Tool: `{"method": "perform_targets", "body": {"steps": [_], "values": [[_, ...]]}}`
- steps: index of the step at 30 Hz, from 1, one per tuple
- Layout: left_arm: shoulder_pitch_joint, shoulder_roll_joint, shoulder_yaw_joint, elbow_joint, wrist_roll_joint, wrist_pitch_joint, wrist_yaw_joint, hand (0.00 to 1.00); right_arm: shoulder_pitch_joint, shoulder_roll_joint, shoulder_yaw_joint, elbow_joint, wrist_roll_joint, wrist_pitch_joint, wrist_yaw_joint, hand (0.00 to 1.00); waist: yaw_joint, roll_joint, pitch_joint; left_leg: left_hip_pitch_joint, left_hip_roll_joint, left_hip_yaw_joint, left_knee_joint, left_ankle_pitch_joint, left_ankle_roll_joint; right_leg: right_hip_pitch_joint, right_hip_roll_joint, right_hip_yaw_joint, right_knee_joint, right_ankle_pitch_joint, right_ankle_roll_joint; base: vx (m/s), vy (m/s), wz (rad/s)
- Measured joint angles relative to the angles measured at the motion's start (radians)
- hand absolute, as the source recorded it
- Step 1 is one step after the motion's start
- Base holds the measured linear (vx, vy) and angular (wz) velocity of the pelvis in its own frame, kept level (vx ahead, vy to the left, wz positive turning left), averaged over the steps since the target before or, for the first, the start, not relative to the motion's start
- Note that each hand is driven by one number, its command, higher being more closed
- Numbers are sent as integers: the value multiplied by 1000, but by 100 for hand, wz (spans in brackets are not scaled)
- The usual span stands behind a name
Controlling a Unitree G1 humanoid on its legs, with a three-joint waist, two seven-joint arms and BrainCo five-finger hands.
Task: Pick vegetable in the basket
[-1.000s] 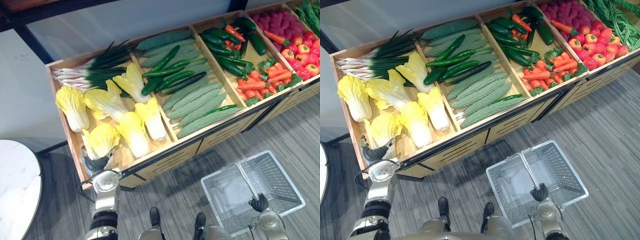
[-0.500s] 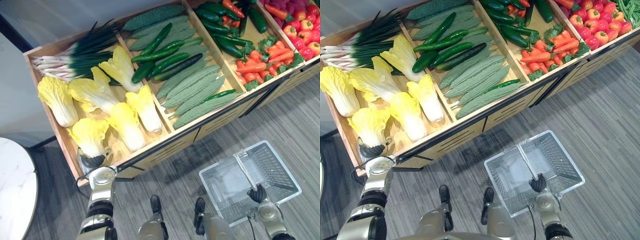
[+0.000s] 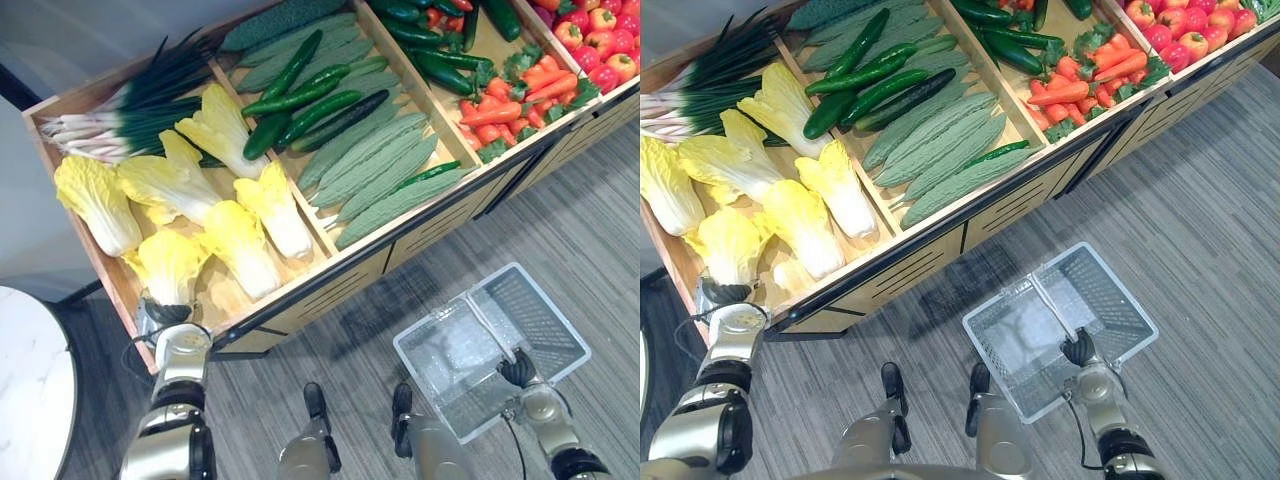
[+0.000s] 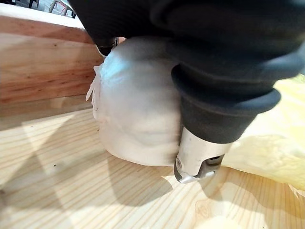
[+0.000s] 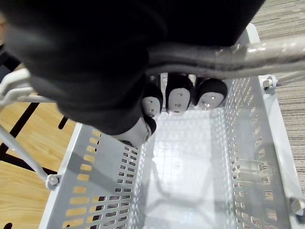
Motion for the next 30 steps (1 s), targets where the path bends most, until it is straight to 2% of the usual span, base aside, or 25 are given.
{"method": "perform_targets", "body": {"steps": [7,9,11,13,16,20,24,30], "values": [[-13,8,-11,14,-11,-5,-12,100,2,-4,0,3,-2,0,17,100,1,2,7,16,-2,-5,0,0,-1,32,-1,-8,-19,8,2,38,-7,3],[4,-25,2,-35,-67,-16,-12,100,11,-2,-7,3,-3,0,17,100,0,3,7,21,-7,-13,0,0,-1,47,-6,-15,-30,11,6,42,14,14],[36,-84,29,-132,-149,-20,-8,100,32,14,-36,2,-11,1,15,100,-1,3,6,26,-14,-35,0,0,-1,70,-14,-31,-46,13,10,51,32,26],[107,-204,47,-298,-250,-45,13,100,55,38,-73,2,-14,2,10,100,0,2,6,29,-25,-59,0,-1,0,94,-24,-51,-67,17,17,56,48,27],[182,-333,35,-453,-287,-75,70,100,75,70,-103,2,-37,4,-9,100,-1,-2,4,30,-34,-80,0,0,0,109,-28,-61,-73,19,19,44,28,20],[203,-357,35,-566,-287,-99,127,100,89,93,-100,0,-52,4,-19,100,-6,-6,0,45,-30,-90,0,0,1,130,-21,-69,-74,19,19,19,-7,9],[203,-364,34,-662,-287,-131,162,100,120,95,-100,0,-51,5,-20,100,-12,-6,-36,46,-28,-117,0,2,3,144,-19,-89,-78,19,19,-3,-8,14],[214,-387,24,-788,-288,-135,208,100,162,103,-94,7,-52,6,-21,100,-12,-10,-100,46,-24,-147,-1,3,5,165,-18,-115,-92,18,18,-14,1,13]]}}
